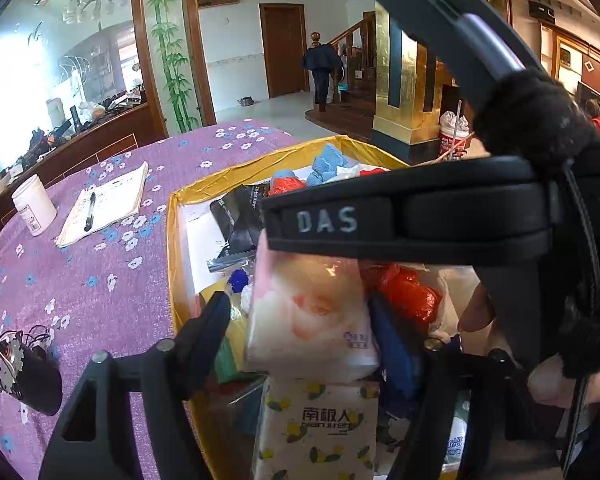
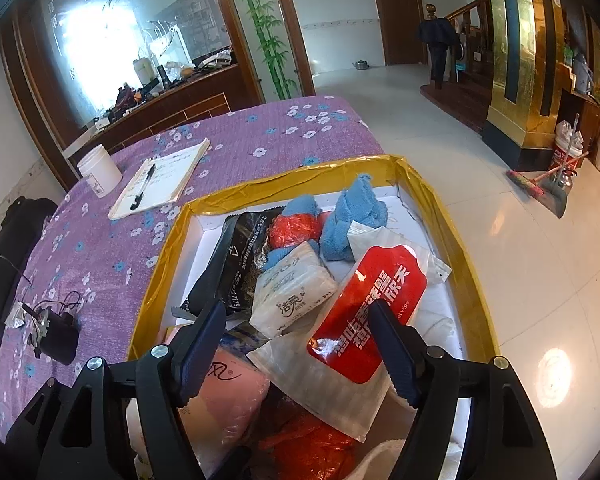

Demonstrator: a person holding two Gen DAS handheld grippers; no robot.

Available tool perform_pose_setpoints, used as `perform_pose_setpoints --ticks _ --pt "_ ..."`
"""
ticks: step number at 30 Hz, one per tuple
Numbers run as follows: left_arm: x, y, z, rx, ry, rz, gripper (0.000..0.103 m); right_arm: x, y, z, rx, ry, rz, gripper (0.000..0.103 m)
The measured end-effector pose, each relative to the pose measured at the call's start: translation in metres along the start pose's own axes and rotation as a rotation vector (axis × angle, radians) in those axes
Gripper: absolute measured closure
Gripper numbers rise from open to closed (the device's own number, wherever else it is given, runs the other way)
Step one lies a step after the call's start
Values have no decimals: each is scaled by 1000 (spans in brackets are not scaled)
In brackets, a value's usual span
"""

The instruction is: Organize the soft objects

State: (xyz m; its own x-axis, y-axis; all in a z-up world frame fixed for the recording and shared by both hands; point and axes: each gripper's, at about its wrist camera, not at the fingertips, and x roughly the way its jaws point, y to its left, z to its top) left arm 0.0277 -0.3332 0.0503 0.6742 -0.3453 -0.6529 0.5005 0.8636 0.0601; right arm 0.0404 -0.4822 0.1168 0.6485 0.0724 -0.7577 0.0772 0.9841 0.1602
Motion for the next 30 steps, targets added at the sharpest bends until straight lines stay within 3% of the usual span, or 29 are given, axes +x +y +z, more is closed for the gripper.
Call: perform_pose_setpoints --ticks 8,16,22,27,30 --pt "-6 4 -1 -17 -39 -19 20 -25 -4 -4 23 -88 6 25" --pt "-11 5 -1 -12 -80 -13 7 -58 3 -7 3 -160 -77 13" --pt "-13 11 3 -26 -35 -9 7 -96 -2 -29 41 -204 -85 12" --pt "-31 26 4 -85 -1 -70 7 -134 -15 -60 105 -262 -102 10" --pt "-38 36 -4 -104 68 -92 7 -149 -20 -86 142 -265 -123 8"
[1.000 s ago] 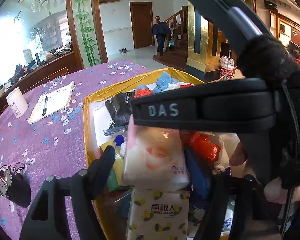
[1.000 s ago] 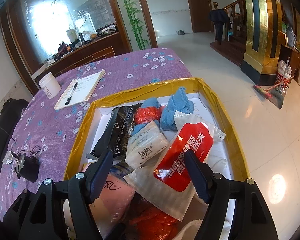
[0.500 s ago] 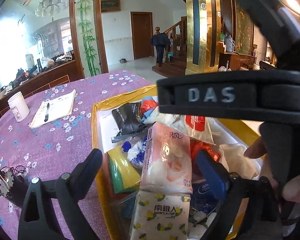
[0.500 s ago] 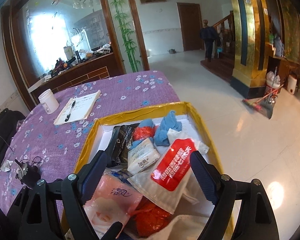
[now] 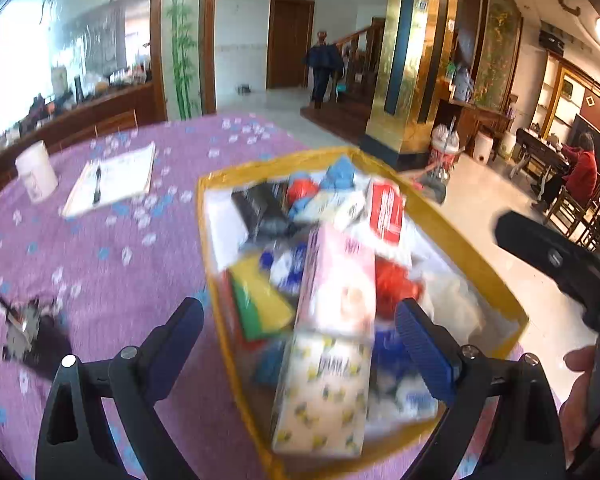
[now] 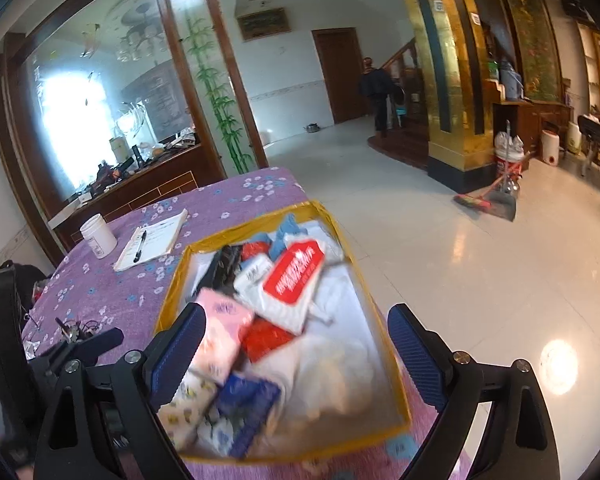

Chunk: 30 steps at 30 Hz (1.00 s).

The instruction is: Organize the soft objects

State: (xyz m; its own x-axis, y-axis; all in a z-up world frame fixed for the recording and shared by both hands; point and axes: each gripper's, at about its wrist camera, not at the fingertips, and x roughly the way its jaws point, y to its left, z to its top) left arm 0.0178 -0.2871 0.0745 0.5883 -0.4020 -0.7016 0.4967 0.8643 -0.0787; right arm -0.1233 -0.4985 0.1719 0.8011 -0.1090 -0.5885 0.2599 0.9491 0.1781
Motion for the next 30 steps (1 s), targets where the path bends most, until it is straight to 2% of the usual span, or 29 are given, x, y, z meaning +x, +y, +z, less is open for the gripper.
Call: perform_pose_setpoints --ticks 4,11,13,15,21,25,28,30 --pt "-12 7 -21 21 50 -18 7 -19 0 -33 11 14 -26 8" --pt "-50 9 -61 70 -39 43 6 -50 23 -68 -37 -37 -47 8" --pt "-55 9 -67 102 -70 79 1 -55 27 -70 -46 -38 -62 8" --pt "-56 9 -72 127 -91 130 1 -60 29 -73 -49 -46 -76 8" --pt "-59 14 -73 134 -108 132 1 -62 34 -84 -42 -24 -92 8" --pt "-63 21 -71 116 -116 132 1 -62 35 -89 -38 -21 -104 8" --pt "-66 28 -69 81 -115 94 1 -59 35 -90 -31 -22 -105 8" --pt "-64 30 -67 69 -103 103 1 -56 36 -90 -28 -22 -102 8"
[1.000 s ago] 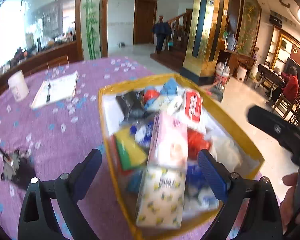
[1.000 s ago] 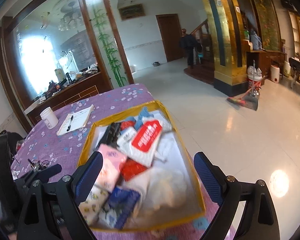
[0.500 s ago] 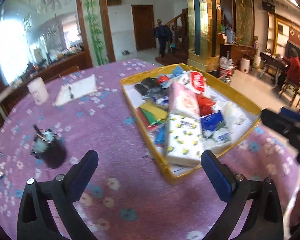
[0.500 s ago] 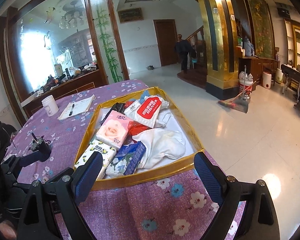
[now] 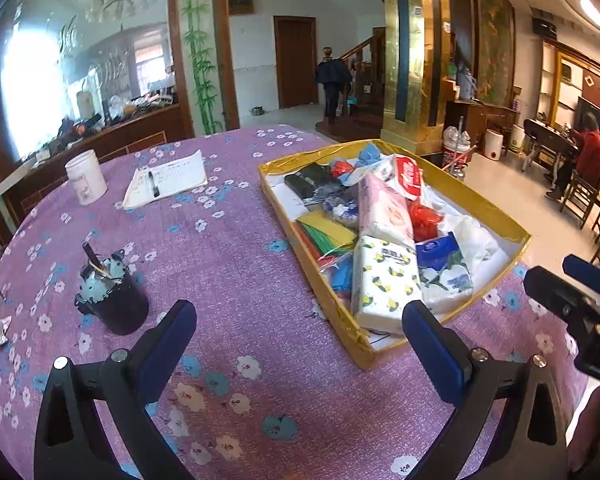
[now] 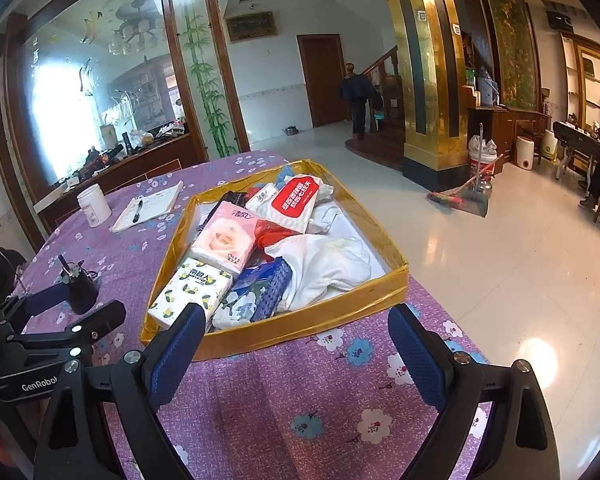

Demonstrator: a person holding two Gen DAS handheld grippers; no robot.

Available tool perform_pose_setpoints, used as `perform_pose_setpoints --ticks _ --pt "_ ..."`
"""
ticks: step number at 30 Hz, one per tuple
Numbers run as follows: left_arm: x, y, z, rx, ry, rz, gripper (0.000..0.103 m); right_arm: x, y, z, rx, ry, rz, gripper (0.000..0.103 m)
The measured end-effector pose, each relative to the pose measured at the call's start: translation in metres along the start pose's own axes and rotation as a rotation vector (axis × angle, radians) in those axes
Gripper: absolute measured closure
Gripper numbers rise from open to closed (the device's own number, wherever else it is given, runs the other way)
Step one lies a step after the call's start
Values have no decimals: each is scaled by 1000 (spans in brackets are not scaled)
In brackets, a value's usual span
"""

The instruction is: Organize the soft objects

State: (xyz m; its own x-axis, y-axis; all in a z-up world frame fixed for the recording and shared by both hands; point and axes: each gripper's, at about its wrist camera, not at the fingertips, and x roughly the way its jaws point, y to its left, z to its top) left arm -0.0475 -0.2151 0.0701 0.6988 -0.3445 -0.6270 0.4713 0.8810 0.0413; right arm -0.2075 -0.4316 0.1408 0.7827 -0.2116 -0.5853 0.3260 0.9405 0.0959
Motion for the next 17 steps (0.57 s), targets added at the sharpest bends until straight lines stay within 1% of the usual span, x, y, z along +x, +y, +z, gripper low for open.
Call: perform_pose_setpoints --ticks 2,3,7,13,15,17 --pt "2 0 1 -1 11 14 1 3 1 0 1 2 2 8" --pt "2 0 1 1 16 34 1 4 2 0 0 2 3 8" --pt "3 -2 1 18 18 71 1 7 2 0 3 0 6 8" --pt "6 -3 1 32 49 56 1 13 2 -3 4 14 4 8" --pt "4 -1 0 24 49 66 1 12 1 -3 8 10 6 8" --pt "1 2 1 11 55 50 1 9 3 -3 3 5 7 8"
